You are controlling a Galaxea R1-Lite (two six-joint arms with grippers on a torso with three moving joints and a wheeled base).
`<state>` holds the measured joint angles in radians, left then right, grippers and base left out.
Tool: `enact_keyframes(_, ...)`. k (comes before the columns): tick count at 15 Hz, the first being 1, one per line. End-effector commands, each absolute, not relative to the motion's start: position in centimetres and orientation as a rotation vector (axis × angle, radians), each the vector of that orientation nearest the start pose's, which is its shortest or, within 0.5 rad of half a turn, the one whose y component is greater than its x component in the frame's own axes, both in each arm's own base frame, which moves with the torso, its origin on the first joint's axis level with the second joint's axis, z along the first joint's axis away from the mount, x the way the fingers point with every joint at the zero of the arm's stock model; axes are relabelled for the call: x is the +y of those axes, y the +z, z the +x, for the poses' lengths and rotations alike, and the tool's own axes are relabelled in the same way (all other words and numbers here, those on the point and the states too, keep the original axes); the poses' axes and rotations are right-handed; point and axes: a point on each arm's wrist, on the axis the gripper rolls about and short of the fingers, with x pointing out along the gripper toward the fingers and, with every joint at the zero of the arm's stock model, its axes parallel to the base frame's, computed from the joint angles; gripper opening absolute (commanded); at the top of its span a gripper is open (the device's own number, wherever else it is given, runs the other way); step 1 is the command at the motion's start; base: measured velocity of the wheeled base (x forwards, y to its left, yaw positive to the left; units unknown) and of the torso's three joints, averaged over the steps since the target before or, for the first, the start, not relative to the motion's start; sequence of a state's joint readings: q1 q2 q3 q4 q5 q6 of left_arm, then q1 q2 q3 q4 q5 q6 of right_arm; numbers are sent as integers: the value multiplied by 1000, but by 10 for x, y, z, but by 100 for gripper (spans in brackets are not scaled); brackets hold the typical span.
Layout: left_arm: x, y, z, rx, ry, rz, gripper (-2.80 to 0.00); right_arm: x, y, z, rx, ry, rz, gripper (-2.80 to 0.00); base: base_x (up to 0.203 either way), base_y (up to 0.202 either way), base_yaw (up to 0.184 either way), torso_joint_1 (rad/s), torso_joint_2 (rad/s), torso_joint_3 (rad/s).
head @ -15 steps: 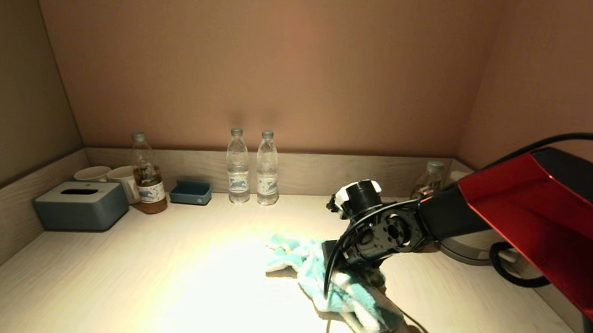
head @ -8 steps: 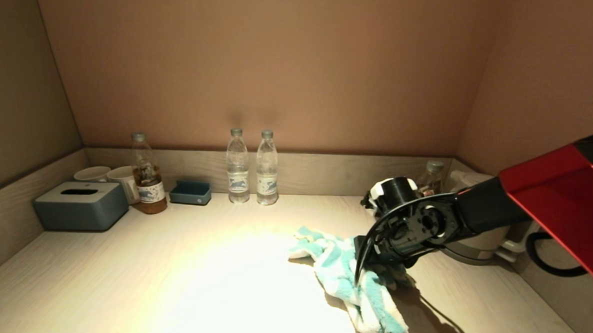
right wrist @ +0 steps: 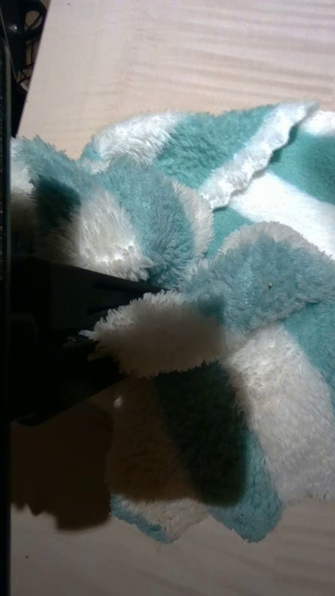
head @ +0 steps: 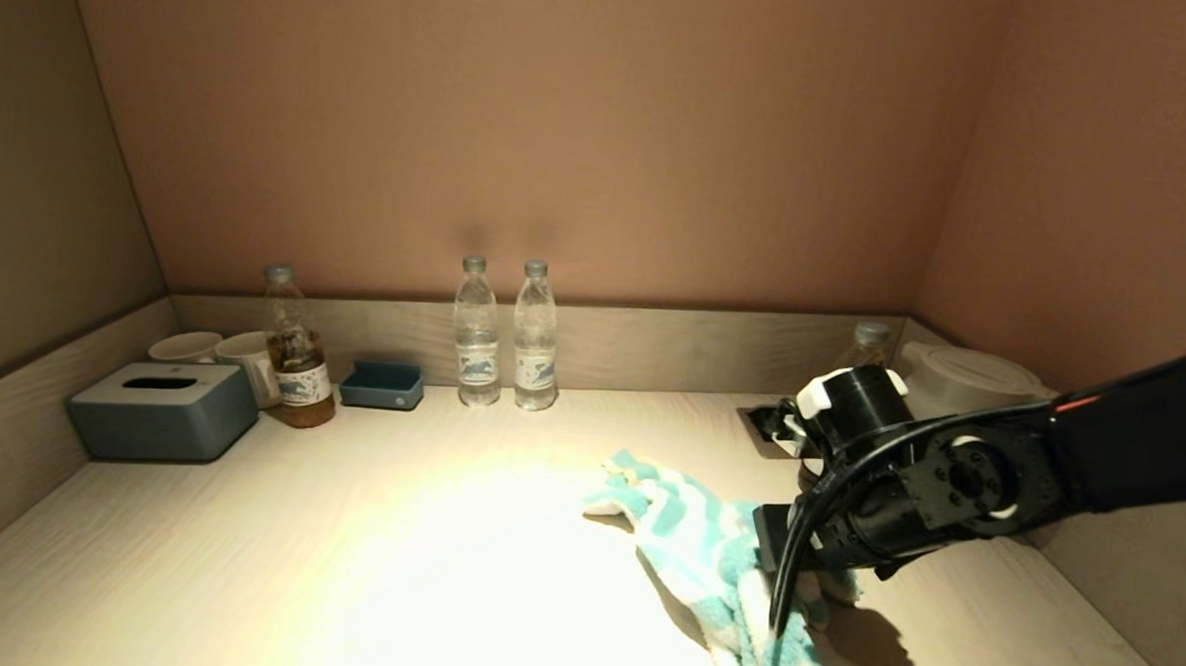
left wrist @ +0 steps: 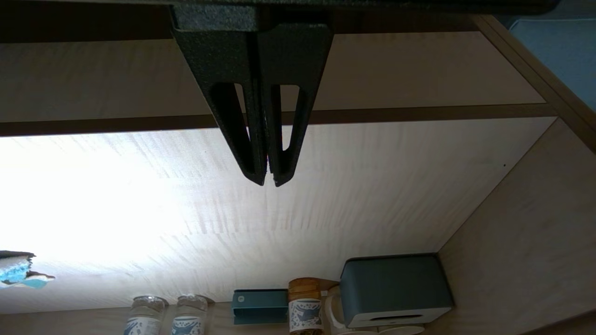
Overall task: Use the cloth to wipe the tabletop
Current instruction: Sweep the stains on the table
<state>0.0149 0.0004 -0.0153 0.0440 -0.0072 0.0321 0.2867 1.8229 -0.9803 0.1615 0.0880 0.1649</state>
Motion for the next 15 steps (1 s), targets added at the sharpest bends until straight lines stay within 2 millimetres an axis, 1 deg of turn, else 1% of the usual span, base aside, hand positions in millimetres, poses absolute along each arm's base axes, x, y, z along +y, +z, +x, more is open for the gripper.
enact_keyframes(1, -1, 75, -24, 31, 7, 32, -280, 90, 144, 259, 987, 346, 63, -280, 0, 0, 0, 0, 0, 0)
enact_keyframes(2, -1, 75, -24, 31, 7, 32, -280, 95, 149, 249, 976, 389, 61, -280, 0, 0, 0, 0, 0, 0)
enact_keyframes(4, -1, 75, -24, 31, 7, 32, -280, 111, 150, 232, 980, 471, 29, -280, 0, 0, 0, 0, 0, 0)
enact_keyframes(5, -1, 75, -24, 31, 6, 32, -280, 113, 150, 230, 982, 484, 24, -280, 0, 0, 0, 0, 0, 0)
enact_keyframes(6, -1, 75, -24, 32, 7, 32, -280, 123, 150, 225, 985, 522, 3, -280, 0, 0, 0, 0, 0, 0)
enact_keyframes(7, -1, 75, -24, 31, 6, 32, -280, 139, 149, 218, 988, 581, -31, -280, 0, 0, 0, 0, 0, 0)
enact_keyframes(8, -1, 75, -24, 31, 7, 32, -280, 151, 146, 219, 995, 615, -54, -280, 0, 0, 0, 0, 0, 0)
enact_keyframes(9, -1, 75, -24, 32, 7, 32, -280, 158, 145, 225, 995, 624, -60, -280, 0, 0, 0, 0, 0, 0)
enact_keyframes(11, -1, 75, -24, 32, 7, 32, -280, 175, 145, 247, 979, 630, -60, -280, 0, 0, 0, 0, 0, 0)
enact_keyframes(14, -1, 75, -24, 31, 7, 32, -280, 195, 137, 274, 1006, 628, -72, -280, 0, 0, 0, 0, 0, 0)
enact_keyframes(15, -1, 75, -24, 31, 7, 32, -280, 197, 135, 277, 1023, 626, -78, -280, 0, 0, 0, 0, 0, 0)
